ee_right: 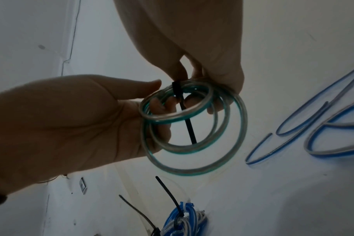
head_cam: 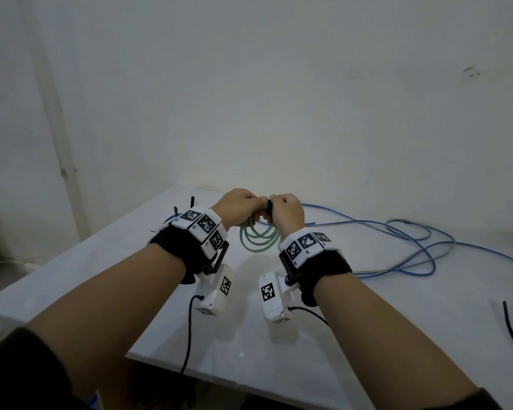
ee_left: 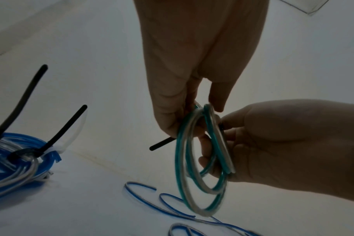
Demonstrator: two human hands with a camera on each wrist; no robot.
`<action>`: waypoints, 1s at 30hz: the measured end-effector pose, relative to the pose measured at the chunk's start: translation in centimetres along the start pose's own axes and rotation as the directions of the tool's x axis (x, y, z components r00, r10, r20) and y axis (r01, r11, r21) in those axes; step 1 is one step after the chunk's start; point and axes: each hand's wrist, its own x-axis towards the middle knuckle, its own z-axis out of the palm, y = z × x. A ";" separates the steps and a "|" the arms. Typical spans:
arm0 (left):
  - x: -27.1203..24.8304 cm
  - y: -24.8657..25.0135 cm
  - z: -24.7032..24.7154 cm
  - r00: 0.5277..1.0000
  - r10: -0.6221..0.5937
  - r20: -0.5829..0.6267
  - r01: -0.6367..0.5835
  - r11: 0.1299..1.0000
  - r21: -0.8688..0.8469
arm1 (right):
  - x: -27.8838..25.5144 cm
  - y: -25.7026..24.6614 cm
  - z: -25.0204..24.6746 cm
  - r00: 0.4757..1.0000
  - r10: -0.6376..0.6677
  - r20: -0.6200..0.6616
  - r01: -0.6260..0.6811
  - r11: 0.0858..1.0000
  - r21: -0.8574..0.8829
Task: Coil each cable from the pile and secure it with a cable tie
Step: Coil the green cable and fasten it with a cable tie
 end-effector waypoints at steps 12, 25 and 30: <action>-1.6 -0.5 -1.5 0.990 -0.104 -0.098 0.058 0.920 -0.387 | -3.3 -1.2 2.2 0.978 -0.050 0.202 0.069 0.994 -0.088; -4.5 -2.5 -6.2 0.994 0.033 -0.101 -0.059 0.961 -0.269 | -4.9 -2.5 5.1 0.957 -0.194 0.217 0.188 0.981 0.047; -4.6 -4.1 -7.9 0.930 0.090 -0.357 -0.109 0.993 -0.034 | -4.7 -0.8 6.6 0.962 -0.115 0.248 0.082 0.987 0.136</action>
